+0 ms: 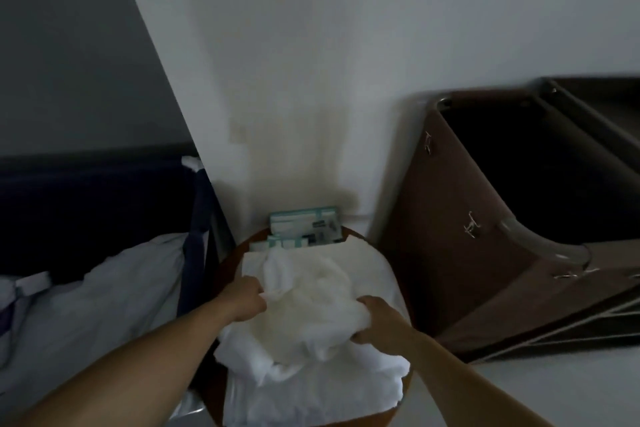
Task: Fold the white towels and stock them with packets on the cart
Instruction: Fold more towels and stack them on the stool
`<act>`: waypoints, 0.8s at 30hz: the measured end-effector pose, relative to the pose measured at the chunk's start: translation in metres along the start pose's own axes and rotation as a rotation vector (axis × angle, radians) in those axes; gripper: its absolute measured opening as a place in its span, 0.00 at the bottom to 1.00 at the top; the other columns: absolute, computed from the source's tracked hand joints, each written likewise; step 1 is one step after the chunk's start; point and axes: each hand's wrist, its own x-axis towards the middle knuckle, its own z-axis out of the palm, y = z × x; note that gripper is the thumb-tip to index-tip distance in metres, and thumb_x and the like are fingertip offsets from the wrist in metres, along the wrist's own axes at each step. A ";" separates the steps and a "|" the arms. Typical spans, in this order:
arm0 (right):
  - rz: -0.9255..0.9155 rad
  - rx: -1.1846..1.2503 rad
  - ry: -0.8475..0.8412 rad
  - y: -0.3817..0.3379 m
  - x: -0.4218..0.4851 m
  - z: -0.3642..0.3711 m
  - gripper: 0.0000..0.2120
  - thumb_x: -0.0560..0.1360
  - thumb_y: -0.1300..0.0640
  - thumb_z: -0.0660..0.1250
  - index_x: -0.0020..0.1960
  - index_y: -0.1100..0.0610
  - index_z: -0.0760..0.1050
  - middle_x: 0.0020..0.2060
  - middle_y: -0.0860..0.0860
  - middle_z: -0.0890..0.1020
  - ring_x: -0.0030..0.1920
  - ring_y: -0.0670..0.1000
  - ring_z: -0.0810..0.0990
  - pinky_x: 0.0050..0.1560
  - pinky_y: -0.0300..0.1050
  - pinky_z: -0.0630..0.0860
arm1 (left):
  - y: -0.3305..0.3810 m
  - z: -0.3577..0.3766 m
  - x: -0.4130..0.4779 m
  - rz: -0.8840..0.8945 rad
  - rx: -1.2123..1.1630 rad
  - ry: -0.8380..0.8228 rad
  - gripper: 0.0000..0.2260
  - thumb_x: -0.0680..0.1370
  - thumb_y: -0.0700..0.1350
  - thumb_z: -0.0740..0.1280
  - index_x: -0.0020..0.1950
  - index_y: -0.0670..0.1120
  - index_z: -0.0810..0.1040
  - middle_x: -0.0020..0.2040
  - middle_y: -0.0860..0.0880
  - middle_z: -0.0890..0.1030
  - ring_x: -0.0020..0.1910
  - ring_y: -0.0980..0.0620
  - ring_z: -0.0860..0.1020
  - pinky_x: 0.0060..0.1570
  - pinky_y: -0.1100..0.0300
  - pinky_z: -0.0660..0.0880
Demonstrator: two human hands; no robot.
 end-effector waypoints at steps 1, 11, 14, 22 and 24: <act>-0.010 0.002 -0.023 0.002 0.002 -0.001 0.35 0.70 0.49 0.76 0.72 0.52 0.65 0.64 0.48 0.71 0.63 0.48 0.71 0.62 0.38 0.68 | -0.003 0.004 0.000 -0.027 -0.010 0.007 0.23 0.74 0.50 0.69 0.67 0.45 0.71 0.65 0.46 0.74 0.61 0.46 0.74 0.54 0.60 0.73; -0.105 -0.063 -0.018 -0.026 0.019 -0.021 0.46 0.70 0.35 0.72 0.78 0.54 0.56 0.75 0.50 0.61 0.73 0.53 0.62 0.74 0.49 0.62 | 0.008 0.001 -0.024 0.156 -0.127 0.266 0.11 0.83 0.46 0.59 0.61 0.43 0.76 0.61 0.45 0.78 0.57 0.46 0.77 0.57 0.55 0.74; -0.259 -0.202 0.121 -0.053 0.020 -0.033 0.42 0.74 0.38 0.68 0.80 0.50 0.50 0.78 0.49 0.55 0.77 0.51 0.54 0.76 0.51 0.57 | 0.033 -0.036 -0.050 0.350 -0.163 0.374 0.11 0.82 0.44 0.61 0.62 0.45 0.77 0.59 0.48 0.79 0.56 0.48 0.77 0.57 0.56 0.74; -0.543 -0.104 0.583 -0.138 -0.002 -0.081 0.31 0.74 0.48 0.70 0.74 0.50 0.66 0.69 0.50 0.71 0.69 0.54 0.68 0.66 0.45 0.64 | 0.074 -0.138 -0.139 0.660 -0.243 0.670 0.16 0.75 0.51 0.56 0.44 0.40 0.76 0.39 0.45 0.79 0.40 0.47 0.77 0.43 0.48 0.75; -0.560 -0.081 0.644 -0.149 -0.011 -0.093 0.31 0.72 0.46 0.72 0.72 0.50 0.66 0.67 0.48 0.72 0.67 0.53 0.70 0.64 0.45 0.66 | 0.076 -0.153 -0.146 0.648 -0.295 0.751 0.16 0.75 0.50 0.56 0.43 0.39 0.76 0.37 0.43 0.79 0.38 0.47 0.77 0.39 0.49 0.73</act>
